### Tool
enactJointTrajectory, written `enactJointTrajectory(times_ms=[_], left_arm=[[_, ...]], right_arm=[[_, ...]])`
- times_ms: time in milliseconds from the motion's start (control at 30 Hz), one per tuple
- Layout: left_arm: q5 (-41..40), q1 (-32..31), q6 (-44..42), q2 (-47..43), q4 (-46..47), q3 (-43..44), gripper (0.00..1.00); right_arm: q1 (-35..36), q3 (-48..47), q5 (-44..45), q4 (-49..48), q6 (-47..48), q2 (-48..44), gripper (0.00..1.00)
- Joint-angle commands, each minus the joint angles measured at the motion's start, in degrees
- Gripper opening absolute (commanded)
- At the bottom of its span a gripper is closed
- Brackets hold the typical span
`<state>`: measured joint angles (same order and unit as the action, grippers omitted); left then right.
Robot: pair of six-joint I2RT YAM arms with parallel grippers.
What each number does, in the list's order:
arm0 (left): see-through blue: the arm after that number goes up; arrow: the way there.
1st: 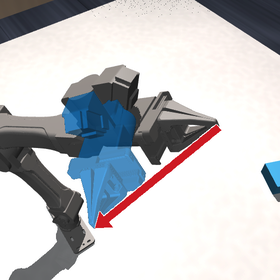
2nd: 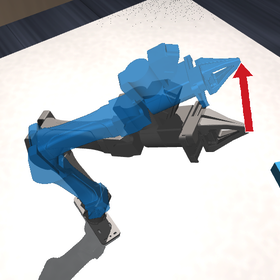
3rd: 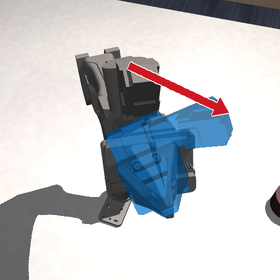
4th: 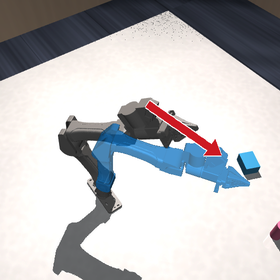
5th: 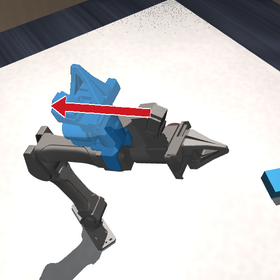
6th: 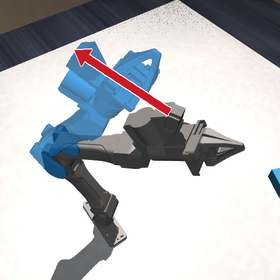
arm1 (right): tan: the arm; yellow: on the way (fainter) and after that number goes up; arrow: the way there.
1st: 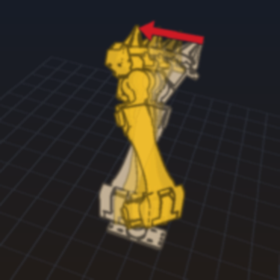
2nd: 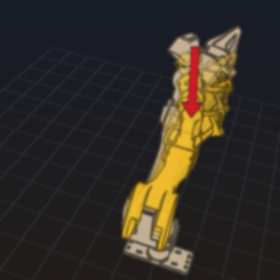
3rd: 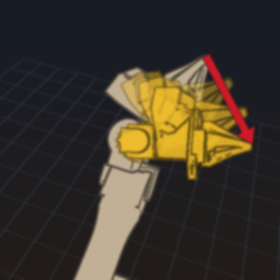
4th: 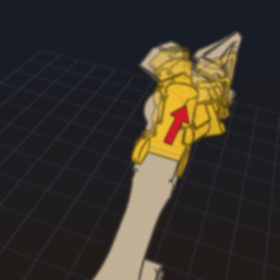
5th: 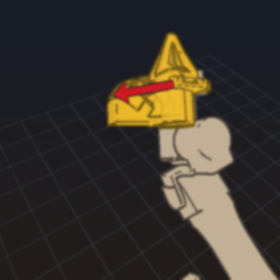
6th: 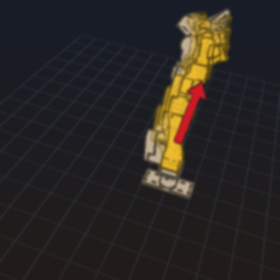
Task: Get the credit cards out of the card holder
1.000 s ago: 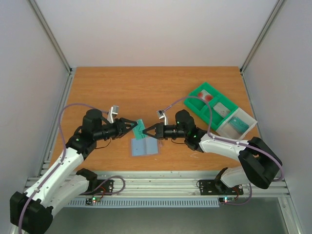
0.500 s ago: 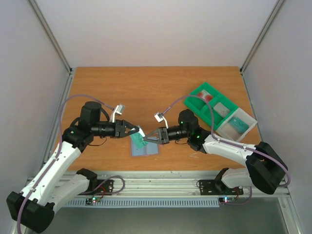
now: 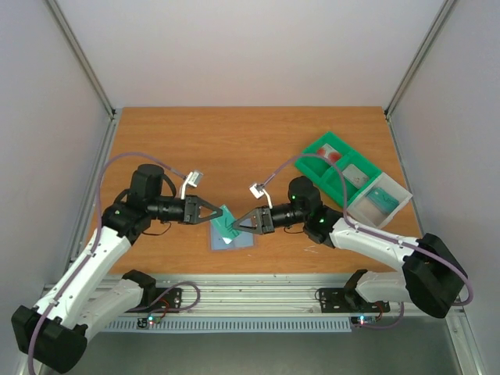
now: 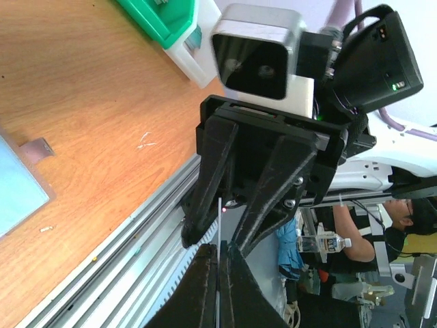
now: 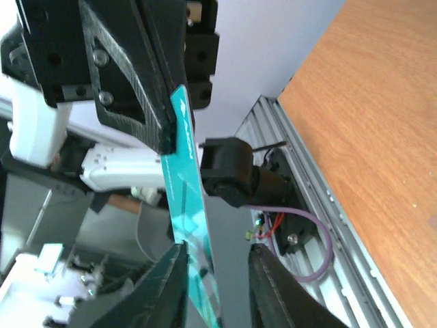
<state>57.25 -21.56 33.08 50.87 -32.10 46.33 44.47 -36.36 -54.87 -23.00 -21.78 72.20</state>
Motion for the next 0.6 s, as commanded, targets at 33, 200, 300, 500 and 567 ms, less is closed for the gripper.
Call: enactJointTrajectory(times_ms=[33,200,300,500,567], left_arm=[[-2.2,0.0,6.4,-1.2,11.8,-3.0,0.0],[-9.2,0.0,16.6,-3.4,26.5,-8.0,0.01],[-14.0,0.0,20.3,-4.3,31.0,-9.4,0.0],[-19.8,0.0,24.5,-4.9,36.8,-11.1,0.0],[-21.0,0.0,24.7,-5.2,36.5,-11.3,0.0]], right_arm=[[0.3,1.8,8.3,-0.5,-4.3,-3.5,0.33],[0.3,5.6,15.6,-11.8,-15.4,-3.9,0.44],[0.3,6.1,19.2,-15.1,-18.9,-4.0,0.49],[0.3,5.9,23.2,-14.4,-21.3,-3.6,0.39],[0.3,5.8,23.5,-15.2,-21.7,-3.3,0.33]])
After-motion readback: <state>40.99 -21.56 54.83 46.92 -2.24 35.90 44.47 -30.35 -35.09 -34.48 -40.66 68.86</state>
